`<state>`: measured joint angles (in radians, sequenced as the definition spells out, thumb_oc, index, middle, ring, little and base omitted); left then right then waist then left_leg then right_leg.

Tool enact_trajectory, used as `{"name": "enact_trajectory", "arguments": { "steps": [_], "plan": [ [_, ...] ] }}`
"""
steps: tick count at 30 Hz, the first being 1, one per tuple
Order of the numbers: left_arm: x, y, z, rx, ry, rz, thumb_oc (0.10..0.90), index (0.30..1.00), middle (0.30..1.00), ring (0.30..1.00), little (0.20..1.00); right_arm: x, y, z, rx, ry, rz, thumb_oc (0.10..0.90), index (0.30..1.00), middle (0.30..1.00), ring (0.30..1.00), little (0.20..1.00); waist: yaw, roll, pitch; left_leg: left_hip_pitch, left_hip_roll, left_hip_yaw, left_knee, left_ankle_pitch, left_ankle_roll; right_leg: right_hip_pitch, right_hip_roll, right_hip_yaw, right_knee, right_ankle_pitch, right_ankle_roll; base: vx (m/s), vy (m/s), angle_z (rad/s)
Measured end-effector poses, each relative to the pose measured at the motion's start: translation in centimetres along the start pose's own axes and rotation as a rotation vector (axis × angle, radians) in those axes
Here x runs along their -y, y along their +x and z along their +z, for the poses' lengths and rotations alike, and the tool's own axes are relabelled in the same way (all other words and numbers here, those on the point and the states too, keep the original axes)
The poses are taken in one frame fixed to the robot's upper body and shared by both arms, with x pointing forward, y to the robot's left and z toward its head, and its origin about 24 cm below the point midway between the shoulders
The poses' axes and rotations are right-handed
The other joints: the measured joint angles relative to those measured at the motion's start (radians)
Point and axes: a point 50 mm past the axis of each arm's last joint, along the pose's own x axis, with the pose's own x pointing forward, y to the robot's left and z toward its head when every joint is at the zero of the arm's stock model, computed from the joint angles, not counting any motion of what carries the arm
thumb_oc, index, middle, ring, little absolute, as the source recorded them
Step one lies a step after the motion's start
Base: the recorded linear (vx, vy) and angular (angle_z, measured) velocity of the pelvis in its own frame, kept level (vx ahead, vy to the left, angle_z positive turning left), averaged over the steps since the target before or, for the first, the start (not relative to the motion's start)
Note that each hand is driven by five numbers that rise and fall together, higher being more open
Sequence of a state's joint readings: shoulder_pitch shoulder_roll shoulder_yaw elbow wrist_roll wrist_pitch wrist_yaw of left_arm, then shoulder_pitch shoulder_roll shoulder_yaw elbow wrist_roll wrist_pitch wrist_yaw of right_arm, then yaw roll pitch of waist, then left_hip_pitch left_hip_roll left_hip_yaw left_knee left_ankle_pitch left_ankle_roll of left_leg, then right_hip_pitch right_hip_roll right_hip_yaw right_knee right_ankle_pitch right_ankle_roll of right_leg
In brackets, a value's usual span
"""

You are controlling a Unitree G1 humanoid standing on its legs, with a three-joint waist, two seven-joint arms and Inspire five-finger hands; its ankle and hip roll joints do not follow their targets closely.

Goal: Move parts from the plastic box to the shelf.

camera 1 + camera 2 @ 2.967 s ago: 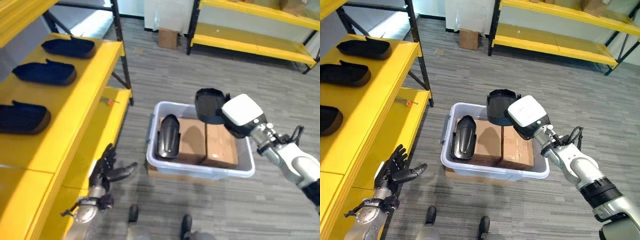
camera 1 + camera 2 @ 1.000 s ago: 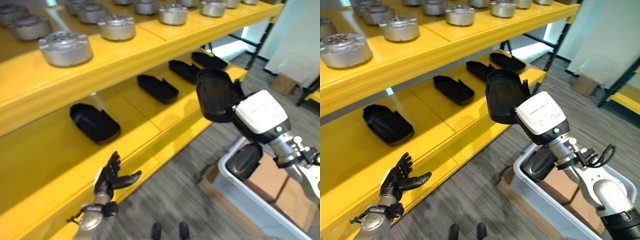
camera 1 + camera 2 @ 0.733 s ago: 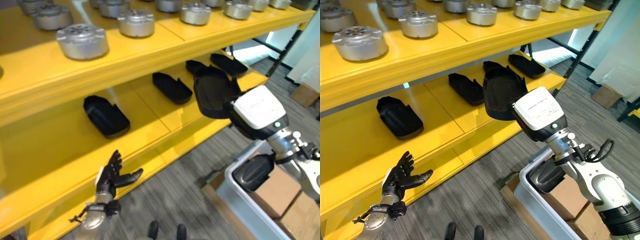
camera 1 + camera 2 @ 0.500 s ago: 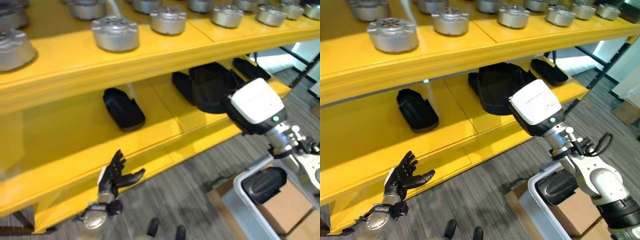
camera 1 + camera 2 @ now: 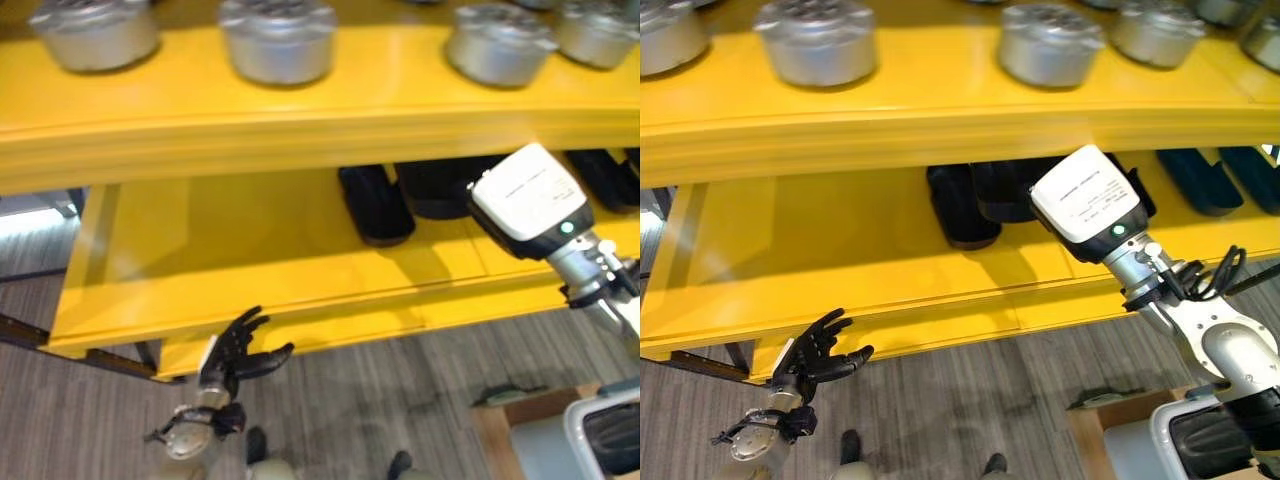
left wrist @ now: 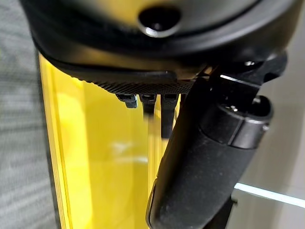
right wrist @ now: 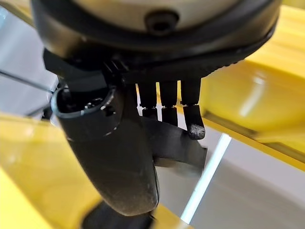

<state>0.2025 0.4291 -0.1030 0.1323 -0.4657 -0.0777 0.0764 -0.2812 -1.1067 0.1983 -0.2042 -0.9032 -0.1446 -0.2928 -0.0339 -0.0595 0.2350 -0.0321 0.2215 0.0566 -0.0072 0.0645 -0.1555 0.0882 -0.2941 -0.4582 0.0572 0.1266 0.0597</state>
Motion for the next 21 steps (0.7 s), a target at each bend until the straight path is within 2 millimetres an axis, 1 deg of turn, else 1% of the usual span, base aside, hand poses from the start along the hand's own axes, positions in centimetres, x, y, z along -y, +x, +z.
{"name": "enact_trajectory", "arguments": {
  "steps": [1, 2, 3, 4, 5, 6, 7, 8, 9, 10, 11, 12, 13, 17, 20, 21],
  "plan": [
    [-0.1, 0.3, 0.4, 0.011, 0.007, -0.003, 0.900, 1.000, 1.000, 1.000, 1.000, -0.2, 0.0, 0.3, 0.006, 0.013, 0.000, 0.400, 0.300, 0.300, 0.300, 0.300, -0.002, -0.002, 0.000, -0.016, -0.015, -0.004, 0.027, -0.013, 0.021, -0.004, -0.001, 0.005, 0.007, 0.023, 0.010, 0.06, 0.202, 0.03],
    [0.0, 0.6, 0.7, 0.014, 0.021, -0.015, 0.900, 1.000, 1.000, 1.000, 1.000, -0.4, 0.1, 0.5, 0.008, 0.029, -0.001, 0.400, 0.300, 0.300, 0.300, 0.300, 0.010, -0.003, 0.000, -0.034, -0.035, -0.002, 0.065, -0.030, 0.043, -0.007, -0.006, -0.001, 0.028, 0.025, 0.010, 0.12, 0.380, 0.12],
    [0.1, 0.8, 0.9, 0.020, 0.023, -0.020, 0.900, 1.000, 1.000, 1.000, 1.000, -0.4, 0.1, 0.5, 0.006, 0.031, -0.001, 0.400, 0.300, 0.300, 0.300, 0.300, 0.016, -0.004, 0.000, -0.048, -0.045, -0.005, 0.089, -0.045, 0.050, -0.005, -0.010, -0.002, 0.027, 0.028, 0.009, 0.06, 0.199, 0.15],
    [0.2, 1.1, 1.3, 0.038, 0.022, -0.023, 0.900, 1.000, 1.000, 1.000, 1.000, -0.4, 0.1, 0.5, 0.003, 0.032, -0.001, 0.400, 0.300, 0.300, 0.300, 0.300, 0.029, -0.008, 0.000, -0.074, -0.070, -0.015, 0.133, -0.067, 0.061, 0.001, -0.036, -0.015, 0.030, 0.030, 0.010, 0.09, 0.261, 0.37],
    [0.3, 1.3, 1.7, 0.052, 0.024, -0.027, 0.900, 1.000, 1.000, 1.000, 1.000, -0.5, 0.1, 0.4, -0.002, 0.031, 0.000, 0.400, 0.300, 0.300, 0.300, 0.300, 0.034, -0.009, 0.001, -0.098, -0.090, -0.028, 0.168, -0.088, 0.080, 0.018, -0.049, -0.016, 0.020, 0.031, 0.009, 0.05, 0.155, 0.52],
    [0.2, 1.5, 2.1, 0.065, 0.027, -0.025, 0.900, 1.000, 1.000, 1.000, 1.000, -0.6, 0.1, 0.4, -0.005, 0.032, 0.006, 0.400, 0.300, 0.300, 0.300, 0.300, 0.040, -0.010, 0.000, -0.113, -0.104, -0.048, 0.191, -0.101, 0.077, 0.029, -0.059, -0.020, 0.013, 0.023, 0.012, 0.09, 0.265, 0.62],
    [-0.4, 1.5, 2.9, 0.094, 0.045, -0.010, 0.900, 1.000, 1.000, 1.000, 1.000, -0.5, 0.1, 0.4, -0.008, 0.030, 0.009, 0.400, 0.300, 0.300, 0.300, 0.300, 0.062, -0.027, -0.001, -0.140, -0.124, -0.061, 0.205, -0.099, 0.080, 0.038, -0.061, -0.020, -0.009, -0.022, 0.003, 0.09, 0.243, 0.50],
    [-0.9, 1.6, 3.7, 0.118, 0.072, -0.005, 0.900, 1.000, 1.000, 1.000, 1.000, -0.3, 0.3, 0.4, -0.007, 0.026, -0.001, 0.400, 0.300, 0.300, 0.300, 0.300, 0.073, -0.053, -0.002, -0.164, -0.142, -0.061, 0.218, -0.094, 0.083, 0.047, -0.066, -0.027, -0.034, -0.087, -0.015, 0.09, 0.215, 0.41],
    [-1.2, 1.9, 4.2, 0.135, 0.080, 0.004, 0.900, 1.000, 1.000, 1.000, 1.000, 0.0, 0.6, 0.3, -0.007, 0.020, -0.019, 0.400, 0.300, 0.300, 0.300, 0.300, 0.085, -0.061, 0.000, -0.193, -0.146, -0.070, 0.241, -0.090, 0.085, 0.049, -0.062, -0.035, -0.062, -0.100, 0.021, 0.05, 0.101, 0.34],
    [-1.2, 2.0, 4.3, 0.141, 0.078, 0.013, 0.900, 1.000, 1.000, 1.000, 1.000, 0.0, 0.8, 0.4, -0.008, 0.016, -0.030, 0.400, 0.300, 0.300, 0.300, 0.300, 0.088, -0.055, -0.001, -0.216, -0.142, -0.084, 0.253, -0.086, 0.091, 0.045, -0.050, -0.046, -0.065, -0.099, 0.020, 0.04, 0.093, 0.34],
    [-1.1, 2.0, 4.4, 0.142, 0.077, 0.013, 0.900, 1.000, 1.000, 1.000, 1.000, 0.0, 0.8, 0.4, -0.008, 0.013, -0.030, 0.400, 0.300, 0.300, 0.300, 0.300, 0.090, -0.055, -0.001, -0.224, -0.140, -0.090, 0.262, -0.081, 0.099, 0.043, -0.048, -0.048, -0.062, -0.100, 0.023, 0.06, 0.106, 0.30],
    [-1.0, 1.9, 4.2, 0.136, 0.075, 0.012, 0.900, 1.000, 1.000, 1.000, 1.000, -0.1, 0.9, 0.6, -0.004, 0.007, -0.027, 0.400, 0.300, 0.300, 0.300, 0.300, 0.105, -0.060, 0.000, -0.231, -0.139, -0.089, 0.266, -0.077, 0.098, 0.038, -0.048, -0.046, -0.053, -0.104, 0.029, 0.08, 0.128, 0.19],
    [-1.1, 1.8, 4.0, 0.130, 0.075, 0.016, 0.900, 1.000, 1.000, 1.000, 1.000, -0.1, 1.3, 1.0, 0.004, 0.026, -0.040, 0.400, 0.300, 0.300, 0.300, 0.300, 0.116, -0.075, -0.001, -0.235, -0.146, -0.088, 0.270, -0.077, 0.098, 0.037, -0.052, -0.041, -0.055, -0.104, 0.028, 0.07, 0.111, 0.10],
    [-1.1, 1.8, 3.9, 0.128, 0.066, 0.025, 0.900, 1.000, 1.000, 1.000, 1.000, -0.1, 2.3, 2.2, 0.029, 0.066, -0.070, 0.400, 0.300, 0.300, 0.300, 0.300, 0.120, -0.095, -0.009, -0.244, -0.155, -0.084, 0.272, -0.077, 0.098, 0.026, -0.060, -0.026, -0.051, -0.088, 0.024, 0.04, 0.048, 0.00],
    [-0.8, 1.7, 3.8, 0.130, 0.049, 0.020, 0.900, 1.000, 1.000, 1.000, 1.000, 0.1, 3.3, 3.2, 0.048, 0.104, -0.102, 0.400, 0.300, 0.300, 0.300, 0.300, 0.122, -0.097, -0.011, -0.242, -0.154, -0.085, 0.266, -0.074, 0.094, 0.025, -0.060, -0.017, -0.051, -0.067, 0.052, 0.02, 0.007, 0.00],
    [-0.8, 1.7, 3.7, 0.129, 0.049, 0.019, 0.900, 1.000, 1.000, 1.000, 1.000, 0.2, 3.4, 3.3, 0.056, 0.105, -0.102, 0.400, 0.300, 0.300, 0.300, 0.300, 0.122, -0.097, -0.011, -0.241, -0.153, -0.087, 0.262, -0.072, 0.092, 0.025, -0.059, -0.017, -0.051, -0.066, 0.053, 0.00, 0.000, 0.00]
  ]
}}
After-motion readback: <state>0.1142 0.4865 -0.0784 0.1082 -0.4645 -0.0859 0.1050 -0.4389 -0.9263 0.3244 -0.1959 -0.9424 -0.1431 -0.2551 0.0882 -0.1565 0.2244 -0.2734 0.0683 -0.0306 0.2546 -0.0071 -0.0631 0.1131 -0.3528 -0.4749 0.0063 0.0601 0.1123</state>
